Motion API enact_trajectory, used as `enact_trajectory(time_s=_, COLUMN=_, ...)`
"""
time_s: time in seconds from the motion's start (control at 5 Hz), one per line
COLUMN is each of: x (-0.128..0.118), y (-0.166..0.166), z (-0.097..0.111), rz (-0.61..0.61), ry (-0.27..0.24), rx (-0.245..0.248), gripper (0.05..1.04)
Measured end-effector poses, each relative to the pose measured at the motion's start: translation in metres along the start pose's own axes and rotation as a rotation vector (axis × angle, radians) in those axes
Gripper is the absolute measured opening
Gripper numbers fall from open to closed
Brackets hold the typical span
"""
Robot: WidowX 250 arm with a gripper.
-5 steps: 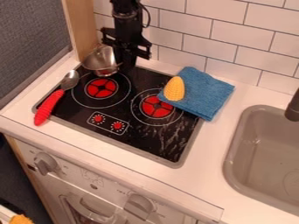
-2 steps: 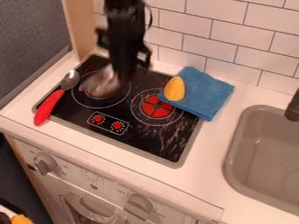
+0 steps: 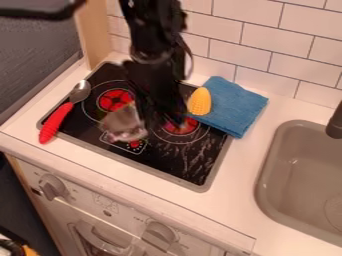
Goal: Moved a silver pan to the bottom right of the right burner
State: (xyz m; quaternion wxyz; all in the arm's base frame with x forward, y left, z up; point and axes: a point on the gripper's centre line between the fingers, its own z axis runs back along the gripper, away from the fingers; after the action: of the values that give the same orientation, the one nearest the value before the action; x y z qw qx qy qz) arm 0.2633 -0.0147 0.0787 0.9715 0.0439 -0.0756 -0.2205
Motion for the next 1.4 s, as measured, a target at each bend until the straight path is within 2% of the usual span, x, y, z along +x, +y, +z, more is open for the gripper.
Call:
enact_trajectory(time_s=0.2, x=0.009, y=-0.02, z=-0.011, rz=-0.077, ry=0.019, rx=-0.013, gripper=0.068)
enact_trajectory(time_s=0.6, x=0.015, y=-0.033, z=-0.023, rz=-0.127, ry=0.043, rx=-0.02, gripper=0.095)
enact_trajectory(time_s=0.8, x=0.014, y=-0.037, z=-0.025, rz=-0.149, ry=0.045, rx=-0.017, gripper=0.269)
enact_trajectory(time_s=1.0, x=0.015, y=-0.045, z=-0.016, rz=-0.165, ry=0.026, rx=-0.038, gripper=0.55)
enact_trajectory(time_s=1.2, x=0.017, y=-0.049, z=0.005, rz=-0.138, ry=-0.022, rx=-0.097, gripper=0.878)
enact_trajectory(time_s=1.4, x=0.015, y=-0.027, z=0.031, rz=0.013, ry=-0.074, rx=-0.103, gripper=1.009)
